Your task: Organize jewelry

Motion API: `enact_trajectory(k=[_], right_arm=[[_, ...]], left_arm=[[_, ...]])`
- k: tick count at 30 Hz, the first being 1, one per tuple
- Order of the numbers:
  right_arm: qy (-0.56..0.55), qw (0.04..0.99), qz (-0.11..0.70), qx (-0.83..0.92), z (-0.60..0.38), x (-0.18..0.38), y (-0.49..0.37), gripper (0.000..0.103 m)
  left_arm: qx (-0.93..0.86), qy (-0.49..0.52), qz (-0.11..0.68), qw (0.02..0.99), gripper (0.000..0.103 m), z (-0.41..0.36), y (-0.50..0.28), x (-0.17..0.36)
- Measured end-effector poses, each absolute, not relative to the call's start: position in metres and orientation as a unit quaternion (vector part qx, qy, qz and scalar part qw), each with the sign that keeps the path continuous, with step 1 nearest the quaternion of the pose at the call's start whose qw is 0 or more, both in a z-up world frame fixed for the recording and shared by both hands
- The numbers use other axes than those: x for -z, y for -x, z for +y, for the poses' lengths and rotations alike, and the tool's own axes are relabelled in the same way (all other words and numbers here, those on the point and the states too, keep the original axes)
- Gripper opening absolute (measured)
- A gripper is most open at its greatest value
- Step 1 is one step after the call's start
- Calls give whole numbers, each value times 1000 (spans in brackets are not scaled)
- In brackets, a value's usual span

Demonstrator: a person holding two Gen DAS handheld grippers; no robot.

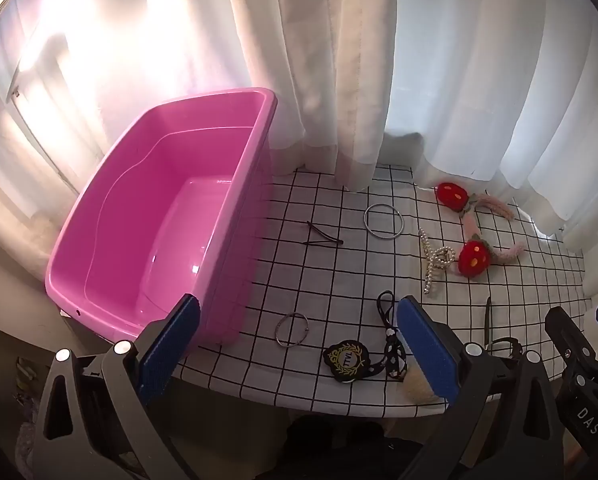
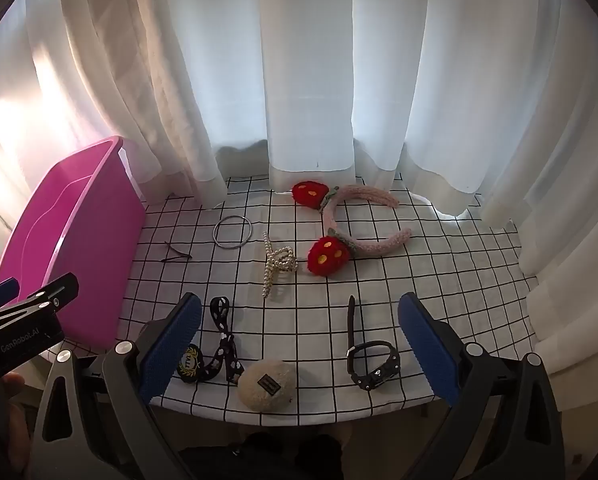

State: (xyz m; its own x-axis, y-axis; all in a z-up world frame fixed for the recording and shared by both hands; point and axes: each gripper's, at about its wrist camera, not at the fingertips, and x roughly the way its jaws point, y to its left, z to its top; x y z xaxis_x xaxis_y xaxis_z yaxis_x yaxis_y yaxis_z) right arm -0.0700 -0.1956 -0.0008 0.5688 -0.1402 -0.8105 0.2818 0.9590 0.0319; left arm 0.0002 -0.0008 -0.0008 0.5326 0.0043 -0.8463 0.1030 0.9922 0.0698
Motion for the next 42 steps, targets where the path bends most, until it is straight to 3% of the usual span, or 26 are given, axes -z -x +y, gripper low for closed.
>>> enact_trajectory(k=[42], right_arm=[[-85, 884, 446, 114, -195, 1, 69, 94]], left_arm=[[32, -54, 486, 871, 97, -4, 5, 1]])
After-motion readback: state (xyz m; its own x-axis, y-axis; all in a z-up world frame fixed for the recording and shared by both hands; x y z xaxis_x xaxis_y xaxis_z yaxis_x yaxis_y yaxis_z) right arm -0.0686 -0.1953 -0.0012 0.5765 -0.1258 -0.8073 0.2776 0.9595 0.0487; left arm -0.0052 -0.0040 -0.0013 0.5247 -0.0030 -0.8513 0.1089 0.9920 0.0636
